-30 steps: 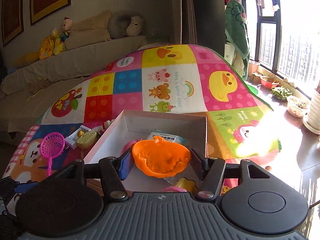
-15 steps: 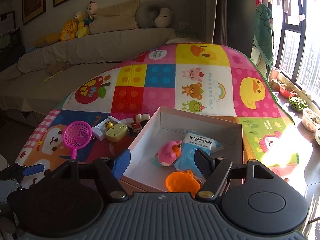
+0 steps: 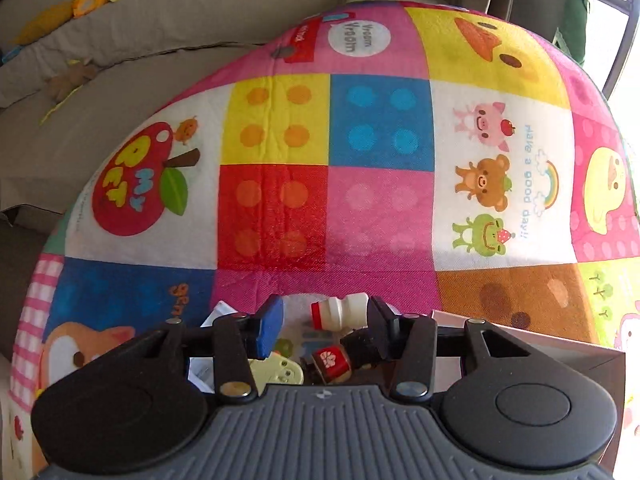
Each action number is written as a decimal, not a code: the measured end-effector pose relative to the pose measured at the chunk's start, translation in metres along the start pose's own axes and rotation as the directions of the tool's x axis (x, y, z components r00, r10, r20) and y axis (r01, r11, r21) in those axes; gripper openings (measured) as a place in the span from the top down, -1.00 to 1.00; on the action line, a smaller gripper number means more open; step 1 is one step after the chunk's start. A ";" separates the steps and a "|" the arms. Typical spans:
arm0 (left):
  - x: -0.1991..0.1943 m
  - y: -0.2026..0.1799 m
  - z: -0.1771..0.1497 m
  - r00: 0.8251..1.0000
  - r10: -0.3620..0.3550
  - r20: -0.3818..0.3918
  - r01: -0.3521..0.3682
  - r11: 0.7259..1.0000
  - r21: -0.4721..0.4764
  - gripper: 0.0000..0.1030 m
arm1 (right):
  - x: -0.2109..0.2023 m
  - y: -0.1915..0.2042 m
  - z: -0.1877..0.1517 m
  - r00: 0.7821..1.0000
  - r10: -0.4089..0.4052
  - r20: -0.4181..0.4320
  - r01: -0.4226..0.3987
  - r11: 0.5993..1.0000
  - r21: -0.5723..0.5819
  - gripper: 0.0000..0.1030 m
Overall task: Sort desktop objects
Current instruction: 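Grasp the white yogurt bottle with the right gripper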
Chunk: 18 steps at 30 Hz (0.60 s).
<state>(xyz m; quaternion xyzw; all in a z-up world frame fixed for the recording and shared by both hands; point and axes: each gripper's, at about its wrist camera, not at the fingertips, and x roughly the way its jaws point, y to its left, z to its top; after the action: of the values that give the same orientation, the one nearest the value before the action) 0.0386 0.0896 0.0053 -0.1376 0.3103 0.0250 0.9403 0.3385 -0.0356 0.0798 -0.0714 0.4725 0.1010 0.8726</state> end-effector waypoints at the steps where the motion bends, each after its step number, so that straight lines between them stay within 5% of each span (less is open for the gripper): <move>1: 0.000 0.000 0.000 1.000 0.002 -0.001 -0.002 1.000 0.001 -0.99 | 0.015 0.000 0.005 0.999 -0.027 -0.022 0.027 1.000 -0.004 0.10; 6: -0.001 -0.002 -0.001 1.000 -0.002 0.000 0.002 1.000 0.018 -0.99 | 0.045 0.007 0.009 0.994 -0.096 -0.049 0.092 0.994 -0.063 0.16; 8: -0.001 0.000 0.000 1.000 -0.011 -0.003 0.011 1.000 0.006 -0.99 | 0.047 0.009 0.006 0.995 -0.069 -0.077 0.064 0.995 -0.071 0.39; 18: -0.003 -0.006 -0.001 1.000 -0.022 0.013 0.021 0.999 0.039 -1.00 | -0.001 0.021 -0.045 0.978 0.092 -0.187 -0.121 0.981 -0.151 0.37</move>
<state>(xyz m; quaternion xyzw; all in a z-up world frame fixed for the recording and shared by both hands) 0.0358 0.0834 0.0078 -0.1226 0.3028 0.0099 0.9451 0.2966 -0.0252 0.0560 -0.1252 0.5423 0.1790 0.8113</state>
